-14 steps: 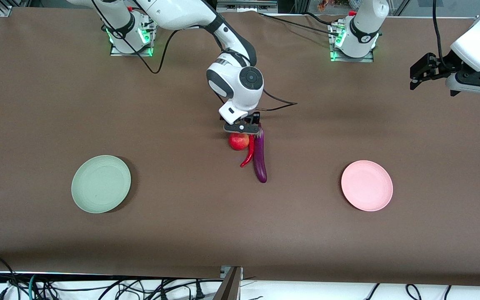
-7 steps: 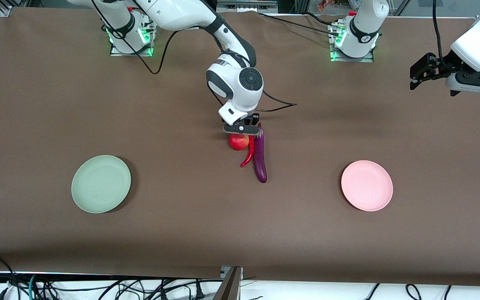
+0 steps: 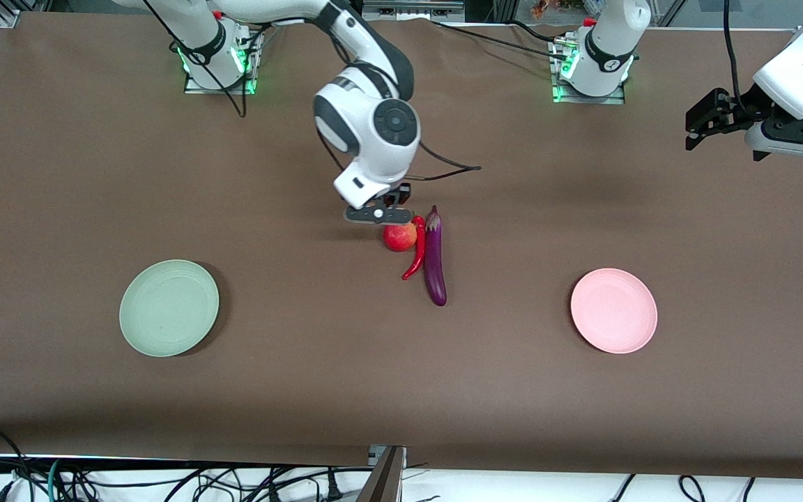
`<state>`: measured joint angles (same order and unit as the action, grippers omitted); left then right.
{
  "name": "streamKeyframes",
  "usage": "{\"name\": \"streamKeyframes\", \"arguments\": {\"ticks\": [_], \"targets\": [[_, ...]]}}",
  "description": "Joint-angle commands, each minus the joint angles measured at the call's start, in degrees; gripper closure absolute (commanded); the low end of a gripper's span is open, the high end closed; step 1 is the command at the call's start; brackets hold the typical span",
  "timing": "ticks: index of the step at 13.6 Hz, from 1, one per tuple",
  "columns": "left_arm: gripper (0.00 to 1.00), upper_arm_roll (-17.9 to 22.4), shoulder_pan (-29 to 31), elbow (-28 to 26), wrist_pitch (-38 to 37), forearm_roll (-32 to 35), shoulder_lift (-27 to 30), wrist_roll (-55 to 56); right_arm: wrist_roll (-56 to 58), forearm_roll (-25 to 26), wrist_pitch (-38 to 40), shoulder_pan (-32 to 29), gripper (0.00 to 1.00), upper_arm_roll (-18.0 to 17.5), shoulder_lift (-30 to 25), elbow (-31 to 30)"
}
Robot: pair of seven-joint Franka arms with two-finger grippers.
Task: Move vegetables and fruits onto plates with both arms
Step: 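Carry the peach to the green plate with the right gripper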
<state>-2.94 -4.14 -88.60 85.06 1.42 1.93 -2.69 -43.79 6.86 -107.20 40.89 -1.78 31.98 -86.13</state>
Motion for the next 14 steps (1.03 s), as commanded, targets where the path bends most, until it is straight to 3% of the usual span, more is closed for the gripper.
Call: {"name": "streamKeyframes", "arguments": {"ticks": [1,3,6,9,14], "targets": [[0.0,0.1,-0.3,1.6,-1.2,0.5,-0.4,-0.8,13.5,-1.2,1.5,-5.6,0.68,4.3,-1.5,-1.1],[0.0,0.0,-0.3,1.7,-1.3,0.5,-0.4,-0.8,25.0,-1.4,0.9,-11.8,0.68,6.3,-1.5,-1.1],[0.0,0.0,-0.3,1.6,-1.2,0.4,-0.4,-0.8,35.0,-1.2,-0.1,-20.7,0.68,6.4,-1.1,-1.1],[0.0,0.1,-0.3,1.6,-0.6,-0.3,-0.6,-1.3,46.7,-1.5,-6.4,-28.5,0.68,6.3,1.3,-1.1],[0.0,0.1,-1.7,1.7,-1.1,-0.9,-2.5,-1.2,55.3,-1.6,-14.0,-34.2,0.68,6.3,5.4,-1.3]]}}
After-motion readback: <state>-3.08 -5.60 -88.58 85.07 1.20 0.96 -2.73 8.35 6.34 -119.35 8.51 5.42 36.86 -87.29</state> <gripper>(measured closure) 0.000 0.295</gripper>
